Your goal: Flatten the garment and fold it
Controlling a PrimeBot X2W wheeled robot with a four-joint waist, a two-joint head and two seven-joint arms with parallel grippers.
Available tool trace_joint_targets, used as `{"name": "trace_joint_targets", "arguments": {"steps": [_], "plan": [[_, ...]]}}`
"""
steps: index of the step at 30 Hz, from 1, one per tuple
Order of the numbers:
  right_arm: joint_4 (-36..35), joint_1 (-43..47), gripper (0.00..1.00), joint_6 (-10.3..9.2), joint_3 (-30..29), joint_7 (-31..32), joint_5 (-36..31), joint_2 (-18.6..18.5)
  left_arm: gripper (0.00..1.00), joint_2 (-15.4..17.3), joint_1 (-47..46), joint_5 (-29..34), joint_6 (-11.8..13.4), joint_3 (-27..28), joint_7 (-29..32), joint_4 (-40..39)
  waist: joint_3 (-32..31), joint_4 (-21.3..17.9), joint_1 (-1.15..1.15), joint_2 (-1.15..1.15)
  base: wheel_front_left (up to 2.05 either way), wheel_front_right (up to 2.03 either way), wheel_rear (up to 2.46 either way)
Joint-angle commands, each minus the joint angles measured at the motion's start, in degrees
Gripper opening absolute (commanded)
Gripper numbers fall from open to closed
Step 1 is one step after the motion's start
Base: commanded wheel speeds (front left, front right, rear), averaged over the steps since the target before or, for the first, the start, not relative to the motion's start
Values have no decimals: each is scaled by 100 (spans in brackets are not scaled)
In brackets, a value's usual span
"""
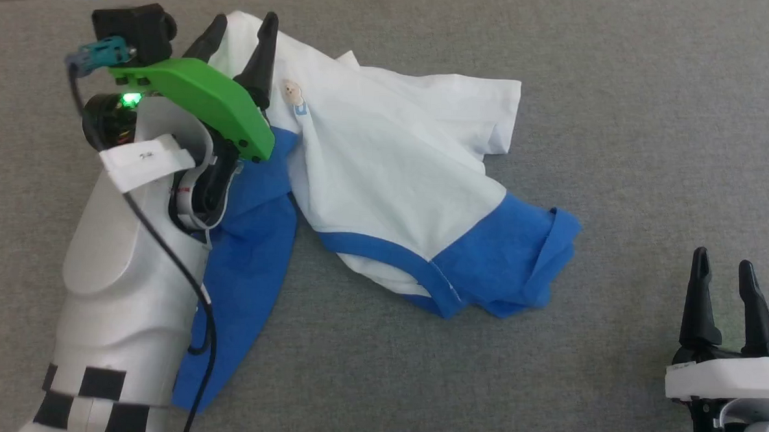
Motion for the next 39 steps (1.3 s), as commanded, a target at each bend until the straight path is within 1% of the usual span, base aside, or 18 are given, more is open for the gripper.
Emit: {"name": "trace_joint_targets", "arguments": {"steps": [1,3,6,9,12,15,17,20,25,28,29,30,32,35,36,38,39], "plan": [[-2,17,100,-8,7,-33,-36,4,100,25,169,-120,-44,52,-64,-217,-256,235,-1,0,0,0,0],[5,64,100,-8,3,-33,-51,4,100,46,394,-208,-55,105,-88,-628,-380,323,-1,0,0,0,0],[25,143,100,-8,7,-34,-74,4,100,82,906,-408,11,242,6,-1344,-545,420,-1,0,0,0,0],[41,210,100,-8,0,-34,-96,4,100,278,1525,-368,118,258,216,-1951,-683,491,-1,0,0,0,0],[59,254,100,-8,3,-34,-98,4,100,513,2296,-314,211,129,691,-2421,-772,530,-1,0,0,0,0],[62,286,100,-8,10,-34,-90,4,100,731,2938,-154,318,-86,1143,-2643,-800,573,-1,0,0,0,0],[61,290,100,-8,24,-34,-87,4,100,853,3186,102,405,-261,1286,-2617,-785,592,-1,0,0,0,0],[55,281,100,-8,29,-34,-90,4,100,795,3317,243,462,-487,1383,-2389,-745,624,-1,0,0,0,0],[60,256,100,-8,40,-34,-117,4,100,589,3142,216,345,-836,1639,-1615,-699,659,-1,0,0,0,0],[65,239,100,-8,46,-34,-135,4,100,575,2904,289,253,-1004,1794,-1058,-687,666,-1,0,0,0,0],[70,234,100,-8,54,-34,-140,4,66,584,2797,352,233,-1067,1830,-860,-685,662,-1,0,0,0,0],[74,229,100,-8,61,-34,-143,4,0,573,2715,391,225,-1102,1825,-725,-684,658,-1,0,0,0,0],[86,225,100,-8,74,-34,-147,4,0,538,2557,433,154,-1195,1841,-473,-693,654,-1,0,0,0,0],[115,245,100,-8,69,-34,-150,4,0,412,2363,354,106,-1151,1631,-343,-753,679,-1,0,0,0,0],[126,258,100,-8,68,-33,-153,4,0,359,2346,259,88,-1092,1565,-369,-781,690,-1,0,0,0,0],[146,290,100,-8,62,-28,-158,4,0,228,2386,-122,3,-884,1502,-540,-860,722,-1,0,0,0,0],[155,311,100,-8,54,-26,-159,4,0,221,2434,-314,-36,-760,1495,-712,-909,745,-1,0,0,0,0]]}}
